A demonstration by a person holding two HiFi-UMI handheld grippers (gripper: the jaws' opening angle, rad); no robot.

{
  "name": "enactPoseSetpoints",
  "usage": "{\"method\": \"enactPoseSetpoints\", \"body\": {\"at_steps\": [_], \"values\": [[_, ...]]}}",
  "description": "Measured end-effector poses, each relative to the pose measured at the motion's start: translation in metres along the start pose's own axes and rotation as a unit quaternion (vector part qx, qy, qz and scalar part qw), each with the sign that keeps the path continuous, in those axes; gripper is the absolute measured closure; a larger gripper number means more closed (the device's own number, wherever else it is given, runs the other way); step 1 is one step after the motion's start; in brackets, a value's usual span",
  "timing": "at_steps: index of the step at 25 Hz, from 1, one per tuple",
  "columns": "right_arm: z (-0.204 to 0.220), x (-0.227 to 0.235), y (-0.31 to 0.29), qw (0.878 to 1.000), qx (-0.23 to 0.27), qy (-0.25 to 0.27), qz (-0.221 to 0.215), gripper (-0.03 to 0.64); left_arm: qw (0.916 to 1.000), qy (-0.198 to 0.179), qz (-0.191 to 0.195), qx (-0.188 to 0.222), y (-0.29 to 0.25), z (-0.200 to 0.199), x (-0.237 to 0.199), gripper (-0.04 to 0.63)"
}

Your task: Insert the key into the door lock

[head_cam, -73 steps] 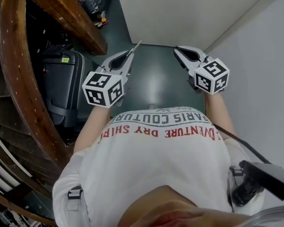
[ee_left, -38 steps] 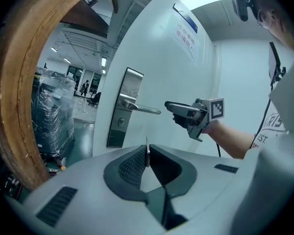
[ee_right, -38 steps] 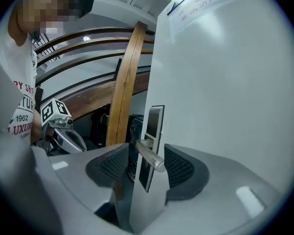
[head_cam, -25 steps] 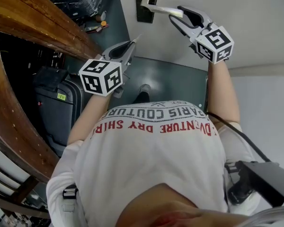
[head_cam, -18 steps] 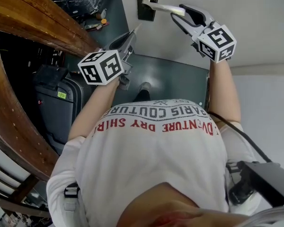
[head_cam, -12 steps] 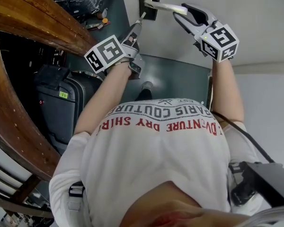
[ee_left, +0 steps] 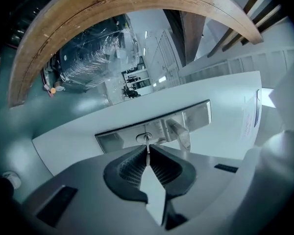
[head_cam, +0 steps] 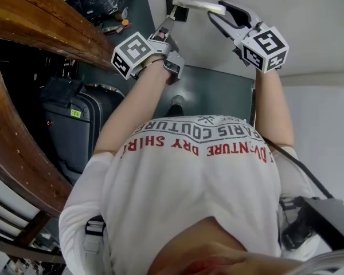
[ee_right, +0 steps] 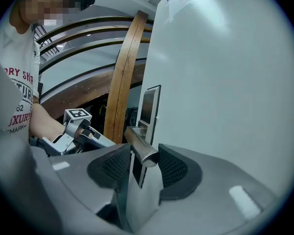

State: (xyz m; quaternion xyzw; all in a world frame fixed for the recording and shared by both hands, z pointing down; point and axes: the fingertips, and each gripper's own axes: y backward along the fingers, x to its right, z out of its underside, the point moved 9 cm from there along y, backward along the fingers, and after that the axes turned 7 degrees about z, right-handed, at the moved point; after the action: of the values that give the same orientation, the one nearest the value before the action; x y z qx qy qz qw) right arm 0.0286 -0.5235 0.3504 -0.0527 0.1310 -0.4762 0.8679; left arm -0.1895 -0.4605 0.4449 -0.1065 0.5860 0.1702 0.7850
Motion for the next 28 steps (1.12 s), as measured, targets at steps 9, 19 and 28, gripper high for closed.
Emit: {"method": "enactPoseSetpoints", "body": {"at_steps": [9,19,28], "values": [[0.003,-0.001,-0.002,1.000,-0.003,-0.006,0.002,0.446,0.9982,0.052,0.011,0.029,-0.007,0.006,-0.007,0.572],[0.005,-0.001,-0.001,1.000,-0.002,-0.012,0.001,0.446,0.9897,0.104,0.035,0.091,-0.012,0.020,-0.012,0.572],[0.002,-0.006,0.001,1.000,0.000,-0.011,-0.007,0.448,0.9830,0.120,0.046,0.132,-0.028,0.023,-0.013,0.572]]}}
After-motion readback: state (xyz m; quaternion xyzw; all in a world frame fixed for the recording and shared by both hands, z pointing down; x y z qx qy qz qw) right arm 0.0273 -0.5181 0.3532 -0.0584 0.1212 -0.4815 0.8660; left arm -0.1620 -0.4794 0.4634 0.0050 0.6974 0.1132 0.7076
